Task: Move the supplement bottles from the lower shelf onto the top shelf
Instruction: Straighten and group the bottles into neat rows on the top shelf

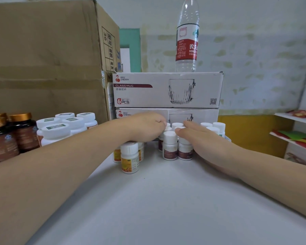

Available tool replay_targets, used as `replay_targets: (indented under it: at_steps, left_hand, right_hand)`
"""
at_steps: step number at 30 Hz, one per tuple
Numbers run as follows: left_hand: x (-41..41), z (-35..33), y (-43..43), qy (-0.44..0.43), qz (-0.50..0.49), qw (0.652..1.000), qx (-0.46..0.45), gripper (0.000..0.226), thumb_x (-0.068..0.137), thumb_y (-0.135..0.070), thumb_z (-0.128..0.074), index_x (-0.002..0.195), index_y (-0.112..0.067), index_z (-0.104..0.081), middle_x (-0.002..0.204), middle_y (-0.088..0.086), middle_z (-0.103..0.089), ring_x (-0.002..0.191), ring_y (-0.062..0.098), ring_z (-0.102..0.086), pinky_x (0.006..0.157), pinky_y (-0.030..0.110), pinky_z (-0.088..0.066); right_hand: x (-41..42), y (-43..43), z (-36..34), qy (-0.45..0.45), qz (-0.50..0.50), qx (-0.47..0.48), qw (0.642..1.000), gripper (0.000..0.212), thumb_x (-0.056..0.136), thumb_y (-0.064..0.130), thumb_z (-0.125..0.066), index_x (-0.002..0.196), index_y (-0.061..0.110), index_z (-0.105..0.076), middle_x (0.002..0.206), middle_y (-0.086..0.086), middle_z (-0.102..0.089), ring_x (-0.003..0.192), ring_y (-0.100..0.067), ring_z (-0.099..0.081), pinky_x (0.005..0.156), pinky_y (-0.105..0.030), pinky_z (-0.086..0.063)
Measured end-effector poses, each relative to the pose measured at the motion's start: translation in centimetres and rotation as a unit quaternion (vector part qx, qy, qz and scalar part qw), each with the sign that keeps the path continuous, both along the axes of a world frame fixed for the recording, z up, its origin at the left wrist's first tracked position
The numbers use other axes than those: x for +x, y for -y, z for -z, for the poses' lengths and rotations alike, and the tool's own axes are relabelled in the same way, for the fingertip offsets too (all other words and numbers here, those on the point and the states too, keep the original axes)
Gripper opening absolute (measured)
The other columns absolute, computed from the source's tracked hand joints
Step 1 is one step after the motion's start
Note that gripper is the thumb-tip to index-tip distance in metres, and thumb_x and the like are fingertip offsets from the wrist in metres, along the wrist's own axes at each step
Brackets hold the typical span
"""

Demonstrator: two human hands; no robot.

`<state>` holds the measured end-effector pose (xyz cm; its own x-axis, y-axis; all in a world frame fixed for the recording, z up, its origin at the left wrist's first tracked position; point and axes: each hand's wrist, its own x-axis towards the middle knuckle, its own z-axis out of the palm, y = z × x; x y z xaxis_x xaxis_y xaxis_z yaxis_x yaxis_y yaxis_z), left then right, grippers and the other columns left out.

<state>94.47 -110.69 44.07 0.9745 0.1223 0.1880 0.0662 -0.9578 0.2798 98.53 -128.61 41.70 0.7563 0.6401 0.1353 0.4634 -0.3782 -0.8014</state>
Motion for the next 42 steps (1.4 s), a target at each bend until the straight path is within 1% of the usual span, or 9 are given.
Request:
replay_targets:
  at_steps: [4, 12, 15, 20, 25, 27, 30, 39, 42]
  left_hand:
    - [0.1, 0.0, 0.1, 0.003, 0.002, 1.0, 0.003, 0.033, 0.106, -0.024, -0.034, 0.084, -0.011, -0.055, 0.093, 0.017, -0.059, 0.084, 0.021, -0.048, 0.089, 0.043, -0.046]
    - [0.2, 0.1, -0.1, -0.005, -0.004, 1.0, -0.001, 0.036, 0.106, -0.027, -0.035, 0.106, -0.004, -0.063, 0.11, 0.017, -0.065, 0.106, 0.033, -0.058, 0.099, 0.05, -0.044]
    - [0.2, 0.2, -0.2, -0.005, -0.004, 1.0, -0.005, 0.036, 0.106, -0.027, -0.035, 0.107, -0.003, -0.062, 0.111, 0.019, -0.065, 0.108, 0.035, -0.057, 0.098, 0.05, -0.045]
    - [0.1, 0.2, -0.2, -0.009, -0.01, 1.0, -0.009, 0.035, 0.105, -0.027, -0.035, 0.109, -0.007, -0.063, 0.112, 0.015, -0.065, 0.109, 0.032, -0.058, 0.1, 0.049, -0.045]
    - [0.0, 0.1, 0.0, -0.016, -0.012, 1.0, -0.013, 0.039, 0.106, -0.029, -0.034, 0.114, -0.003, -0.062, 0.118, 0.017, -0.065, 0.112, 0.033, -0.058, 0.1, 0.049, -0.045]
    - [-0.1, 0.1, 0.1, -0.012, -0.009, 1.0, -0.01, 0.037, 0.106, -0.027, -0.034, 0.103, -0.002, -0.061, 0.108, 0.019, -0.065, 0.098, 0.031, -0.058, 0.097, 0.049, -0.046]
    - [-0.1, 0.1, 0.2, 0.001, -0.009, 1.0, -0.005, 0.033, 0.105, -0.025, -0.033, 0.08, -0.012, -0.05, 0.085, 0.013, -0.055, 0.08, 0.022, -0.046, 0.09, 0.047, -0.046]
    - [-0.3, 0.0, 0.3, -0.005, -0.012, 1.0, -0.007, 0.036, 0.104, -0.023, -0.034, 0.095, 0.001, -0.059, 0.103, 0.025, -0.062, 0.084, 0.02, -0.047, 0.093, 0.047, -0.046]
    - [-0.2, 0.0, 0.3, -0.001, -0.01, 1.0, -0.001, 0.037, 0.105, -0.024, -0.035, 0.1, 0.002, -0.06, 0.11, 0.024, -0.063, 0.086, 0.021, -0.048, 0.093, 0.047, -0.045]
  right_hand:
    - [-0.3, -0.2, -0.2, 0.013, 0.012, -0.016, 1.0, 0.028, 0.096, 0.044, -0.044, 0.078, 0.023, -0.036, 0.073, 0.008, -0.038, 0.066, -0.006, -0.038, 0.059, -0.03, -0.022]
    - [-0.5, -0.4, -0.3, 0.034, 0.017, -0.046, 0.998, 0.035, 0.096, 0.051, -0.037, 0.119, 0.024, -0.037, 0.08, 0.011, -0.041, 0.072, -0.002, -0.038, 0.058, -0.027, -0.023]
    - [-0.5, -0.3, -0.4, 0.033, 0.009, -0.07, 0.997, 0.043, 0.096, 0.054, -0.035, 0.131, 0.03, -0.031, 0.095, 0.009, -0.044, 0.089, -0.01, -0.041, 0.059, -0.021, -0.022]
    - [-0.2, -0.6, -0.1, -0.008, -0.013, -0.049, 0.999, 0.036, 0.093, 0.056, -0.04, 0.114, 0.034, -0.022, 0.1, 0.006, -0.039, 0.099, -0.018, -0.034, 0.074, -0.029, -0.028]
    - [-0.5, -0.1, -0.2, 0.001, 0.009, -0.047, 0.999, 0.048, 0.092, 0.054, -0.043, 0.133, 0.031, -0.034, 0.08, 0.015, -0.04, 0.076, -0.006, -0.042, 0.061, -0.025, -0.027]
    - [-0.2, 0.4, 0.1, 0.03, 0.022, -0.066, 0.997, 0.018, 0.09, 0.049, -0.046, 0.101, 0.035, -0.044, 0.076, 0.012, -0.041, 0.07, -0.005, -0.039, 0.062, -0.027, -0.027]
    - [-0.5, 0.8, 0.2, 0.068, -0.009, -0.08, 0.994, 0.021, 0.091, 0.035, -0.046, 0.075, 0.026, -0.035, 0.063, 0.016, -0.044, 0.064, -0.001, -0.042, 0.062, -0.019, -0.03]
    - [-0.5, 0.8, 0.4, 0.091, -0.013, -0.112, 0.99, 0.006, 0.092, 0.033, -0.048, 0.093, 0.028, -0.045, 0.076, 0.012, -0.048, 0.073, -0.008, -0.046, 0.062, -0.026, -0.029]
    - [-0.5, 0.7, 0.3, 0.091, -0.004, -0.11, 0.99, 0.016, 0.083, 0.043, -0.053, 0.093, 0.033, -0.046, 0.075, 0.014, -0.052, 0.071, -0.004, -0.047, 0.064, -0.025, -0.033]
